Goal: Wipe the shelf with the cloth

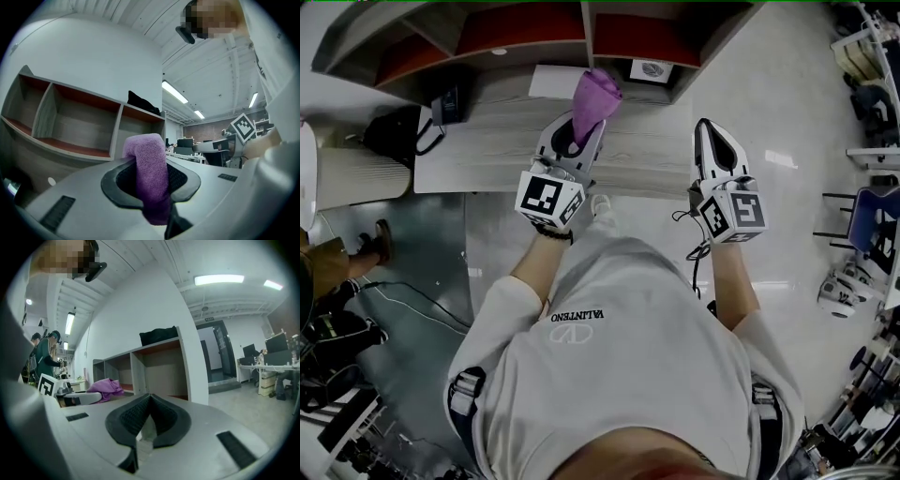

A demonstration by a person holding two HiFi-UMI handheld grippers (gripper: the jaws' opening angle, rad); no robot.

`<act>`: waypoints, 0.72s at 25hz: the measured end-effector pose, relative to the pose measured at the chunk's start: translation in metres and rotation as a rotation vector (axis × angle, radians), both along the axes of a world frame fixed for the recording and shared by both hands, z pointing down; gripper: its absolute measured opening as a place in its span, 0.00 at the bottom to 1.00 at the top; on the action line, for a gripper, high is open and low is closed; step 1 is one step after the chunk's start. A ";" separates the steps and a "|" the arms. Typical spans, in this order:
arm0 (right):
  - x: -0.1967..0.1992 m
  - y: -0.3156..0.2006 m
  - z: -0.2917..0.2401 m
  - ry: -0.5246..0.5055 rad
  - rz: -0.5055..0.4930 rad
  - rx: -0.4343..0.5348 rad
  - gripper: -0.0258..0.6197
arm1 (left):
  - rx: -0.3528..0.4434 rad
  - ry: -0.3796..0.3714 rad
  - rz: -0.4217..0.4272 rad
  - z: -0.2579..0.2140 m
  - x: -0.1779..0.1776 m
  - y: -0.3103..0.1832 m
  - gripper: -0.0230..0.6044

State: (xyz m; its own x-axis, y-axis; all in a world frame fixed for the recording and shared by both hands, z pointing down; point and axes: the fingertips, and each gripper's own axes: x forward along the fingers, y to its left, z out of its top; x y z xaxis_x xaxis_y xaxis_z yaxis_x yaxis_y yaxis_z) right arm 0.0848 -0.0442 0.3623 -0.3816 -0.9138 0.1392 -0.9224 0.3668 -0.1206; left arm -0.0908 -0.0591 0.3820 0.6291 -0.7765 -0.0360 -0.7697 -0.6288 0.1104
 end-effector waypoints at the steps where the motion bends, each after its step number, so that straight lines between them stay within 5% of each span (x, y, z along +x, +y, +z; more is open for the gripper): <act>1: -0.003 -0.008 0.001 0.004 -0.001 -0.001 0.04 | -0.007 0.001 0.001 0.003 0.001 -0.008 0.19; 18: -0.037 -0.101 0.018 0.034 0.003 -0.010 0.04 | -0.065 -0.019 0.035 0.036 0.024 -0.093 0.19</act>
